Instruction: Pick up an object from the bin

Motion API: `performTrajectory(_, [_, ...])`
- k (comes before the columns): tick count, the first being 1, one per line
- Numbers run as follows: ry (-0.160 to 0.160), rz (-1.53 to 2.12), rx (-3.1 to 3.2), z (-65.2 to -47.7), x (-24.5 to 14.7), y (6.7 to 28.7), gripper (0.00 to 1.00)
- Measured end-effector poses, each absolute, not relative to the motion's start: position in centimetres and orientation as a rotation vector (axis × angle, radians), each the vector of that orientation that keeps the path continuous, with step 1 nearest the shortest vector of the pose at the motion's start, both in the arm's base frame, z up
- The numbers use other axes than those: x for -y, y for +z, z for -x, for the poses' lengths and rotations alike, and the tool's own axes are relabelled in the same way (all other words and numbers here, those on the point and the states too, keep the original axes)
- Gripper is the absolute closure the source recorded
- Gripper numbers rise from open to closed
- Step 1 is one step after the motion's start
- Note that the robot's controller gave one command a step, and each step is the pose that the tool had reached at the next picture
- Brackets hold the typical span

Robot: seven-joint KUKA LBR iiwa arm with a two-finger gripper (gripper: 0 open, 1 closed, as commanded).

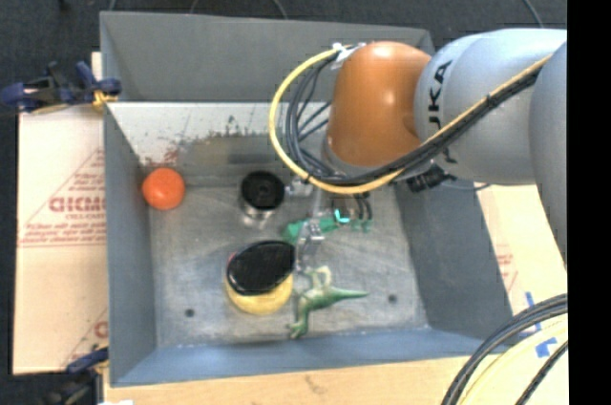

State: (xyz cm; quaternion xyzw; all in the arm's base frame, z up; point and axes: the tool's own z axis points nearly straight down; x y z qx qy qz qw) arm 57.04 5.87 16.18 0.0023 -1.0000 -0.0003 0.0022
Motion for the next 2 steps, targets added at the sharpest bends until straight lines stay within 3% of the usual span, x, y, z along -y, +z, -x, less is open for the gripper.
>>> performTrajectory(1, [-0.002,-0.005,3.145,-57.2,-5.8,16.6,0.0])
performTrajectory(2, [0.014,-0.355,3.117,-56.3,-7.5,8.5,1.0])
